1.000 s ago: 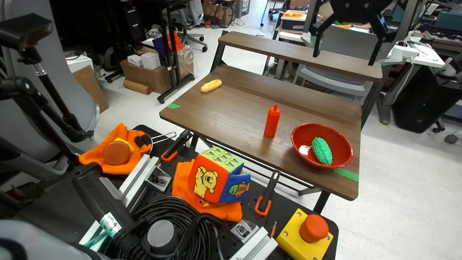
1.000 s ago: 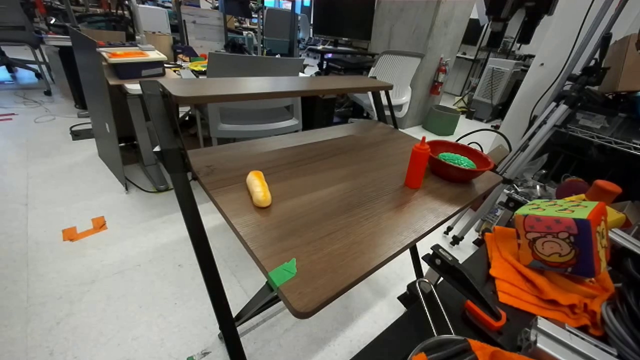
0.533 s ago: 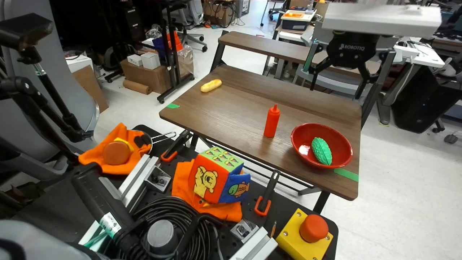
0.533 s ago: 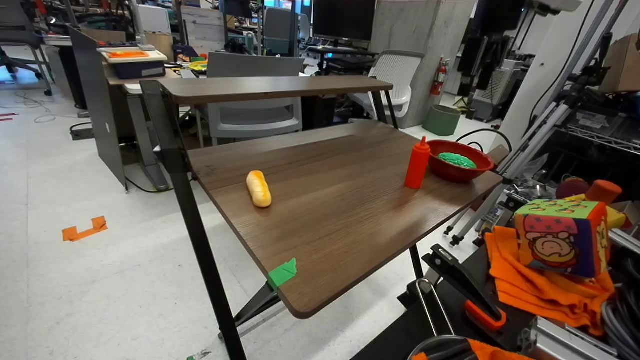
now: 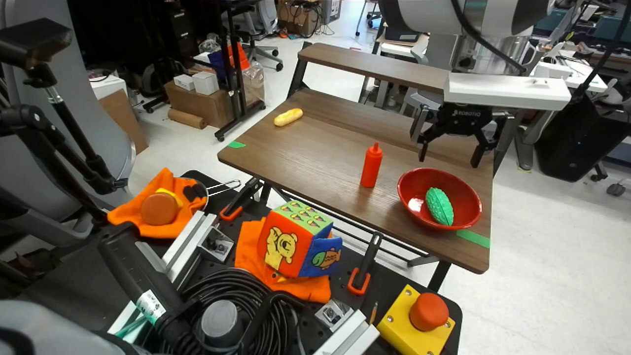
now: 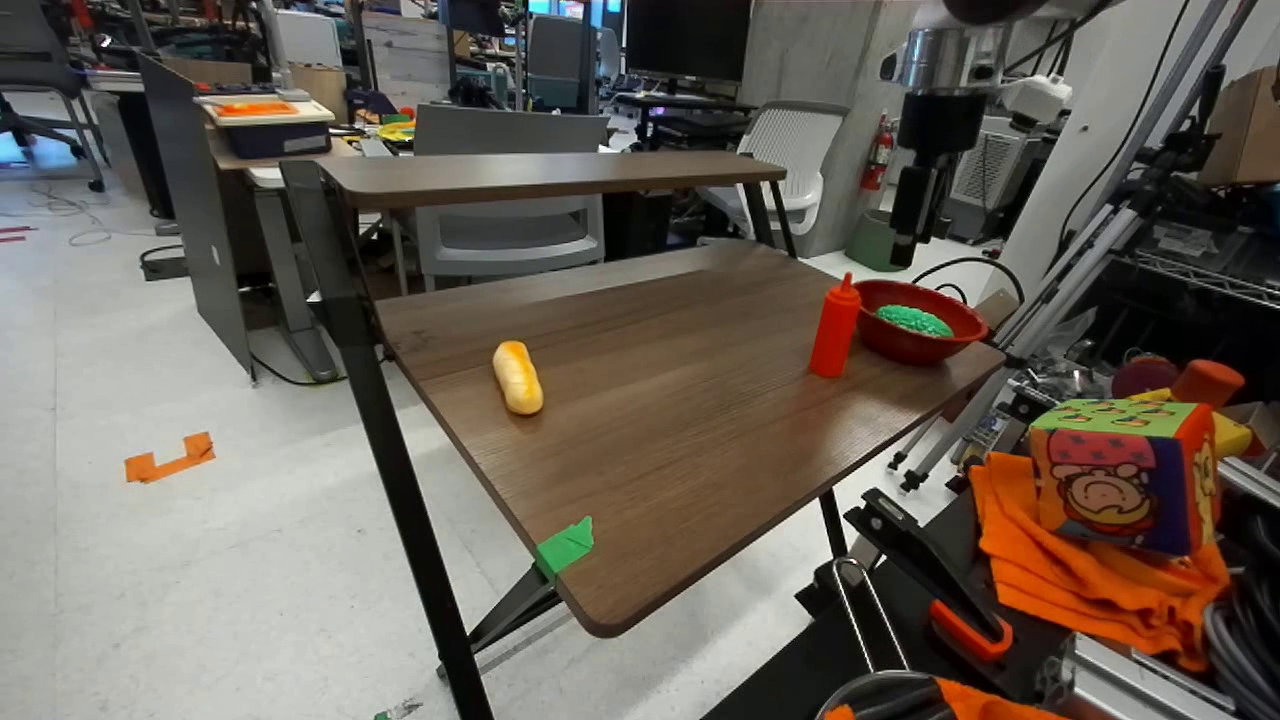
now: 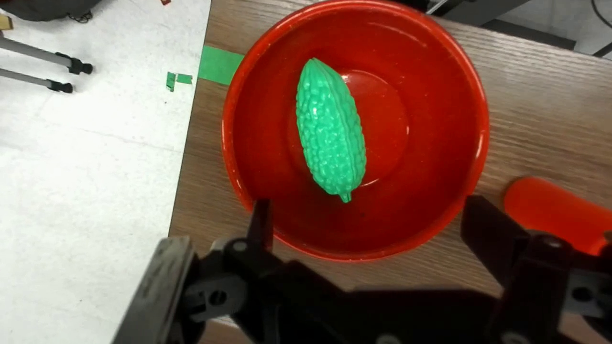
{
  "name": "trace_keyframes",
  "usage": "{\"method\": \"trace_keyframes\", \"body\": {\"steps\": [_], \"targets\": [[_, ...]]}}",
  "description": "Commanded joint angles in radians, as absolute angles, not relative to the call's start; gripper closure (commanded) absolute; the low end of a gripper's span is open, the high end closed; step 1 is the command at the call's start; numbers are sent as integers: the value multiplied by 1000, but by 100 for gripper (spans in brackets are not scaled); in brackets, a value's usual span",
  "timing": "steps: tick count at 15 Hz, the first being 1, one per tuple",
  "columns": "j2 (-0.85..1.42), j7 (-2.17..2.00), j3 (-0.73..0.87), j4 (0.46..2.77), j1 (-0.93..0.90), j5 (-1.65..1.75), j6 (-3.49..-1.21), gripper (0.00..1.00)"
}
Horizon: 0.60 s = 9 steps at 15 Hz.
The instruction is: Remove the green object from the red bowl
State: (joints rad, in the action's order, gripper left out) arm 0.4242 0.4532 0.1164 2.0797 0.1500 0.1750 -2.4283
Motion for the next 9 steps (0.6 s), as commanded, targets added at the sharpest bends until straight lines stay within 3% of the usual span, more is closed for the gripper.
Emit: {"method": "trace_keyframes", "body": {"steps": [1, 9], "targets": [[516, 496, 102, 1995, 173, 228, -2435, 0], [569, 514, 120, 2015, 161, 395, -2460, 0]]}}
